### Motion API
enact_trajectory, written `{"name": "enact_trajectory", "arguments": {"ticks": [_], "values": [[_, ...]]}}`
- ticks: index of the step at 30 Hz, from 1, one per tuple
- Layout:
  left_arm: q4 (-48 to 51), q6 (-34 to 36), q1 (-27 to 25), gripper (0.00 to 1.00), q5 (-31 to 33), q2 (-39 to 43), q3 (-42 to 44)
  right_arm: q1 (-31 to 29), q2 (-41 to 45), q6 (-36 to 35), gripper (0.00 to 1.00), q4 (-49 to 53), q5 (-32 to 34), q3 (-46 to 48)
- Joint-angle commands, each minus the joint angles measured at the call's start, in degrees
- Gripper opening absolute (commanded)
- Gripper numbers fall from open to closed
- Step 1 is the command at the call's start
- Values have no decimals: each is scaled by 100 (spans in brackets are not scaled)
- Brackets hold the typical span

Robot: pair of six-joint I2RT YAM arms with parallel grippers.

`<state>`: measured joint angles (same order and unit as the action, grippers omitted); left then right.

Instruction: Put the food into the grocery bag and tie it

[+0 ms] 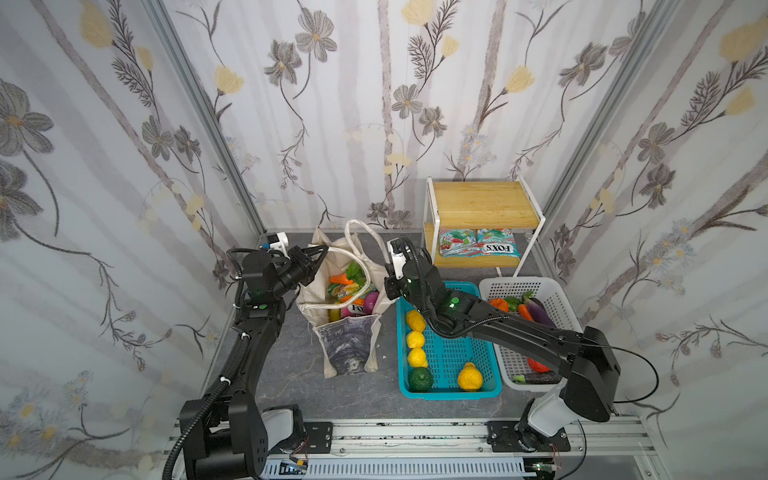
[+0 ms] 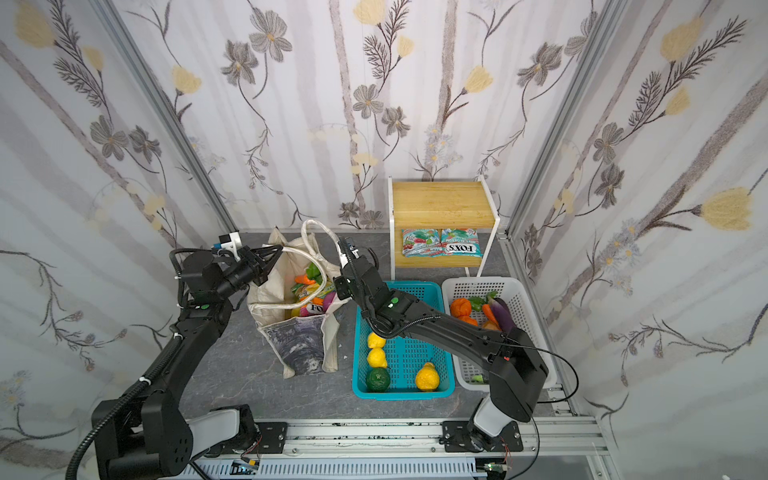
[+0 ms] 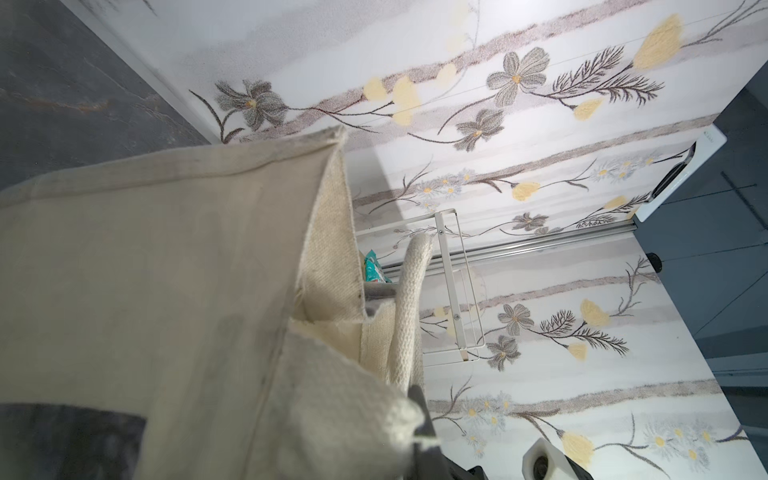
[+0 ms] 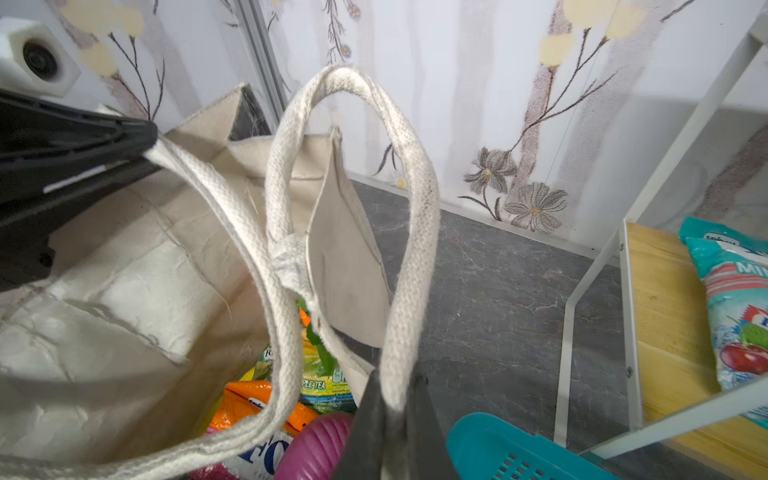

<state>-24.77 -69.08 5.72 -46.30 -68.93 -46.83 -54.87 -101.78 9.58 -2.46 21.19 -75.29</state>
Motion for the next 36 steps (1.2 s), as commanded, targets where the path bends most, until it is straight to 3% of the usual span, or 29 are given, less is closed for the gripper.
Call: {"name": "enact_trajectory", "arguments": {"ticks": [1, 4, 8, 9, 10, 11, 12, 14, 18, 22, 30, 36], "values": [[-692, -306, 105, 0, -503, -23, 101, -15, -178, -518, 0, 325, -314, -41], [-856, -338, 110, 0, -717, -83, 80, -8, -312, -624, 0, 411, -319, -61], [-913, -254, 110, 0, -807, -48, 42, 20, -597, -448, 0, 770, 363, -401], [-907, -164, 106, 6, -721, -13, 70, 14, -634, -418, 0, 838, 399, -470], [-908, -112, 105, 17, -600, 23, 142, 0, -613, -387, 0, 814, 370, -472], [-911, -106, 110, 35, -442, 52, 230, -22, -554, -362, 0, 707, 282, -418], [-906, -97, 106, 43, -325, 55, 316, -44, -477, -327, 0, 556, 148, -337], [-907, 68, 85, 43, -219, 72, 405, -51, -376, -227, 0, 380, -29, -242], [-552, 728, 23, 58, 98, 325, 421, -41, -332, -140, 0, 414, -5, -207], [1318, 2330, -149, 67, 1179, 651, -119, -41, -292, -78, 0, 424, -29, -181], [2474, 3504, -560, 69, 2293, 672, -495, -48, -83, 70, 0, 298, -135, -126], [4279, 5144, -1530, 68, 4292, 540, -1775, -48, 68, 140, 0, 376, 108, -80]]}}
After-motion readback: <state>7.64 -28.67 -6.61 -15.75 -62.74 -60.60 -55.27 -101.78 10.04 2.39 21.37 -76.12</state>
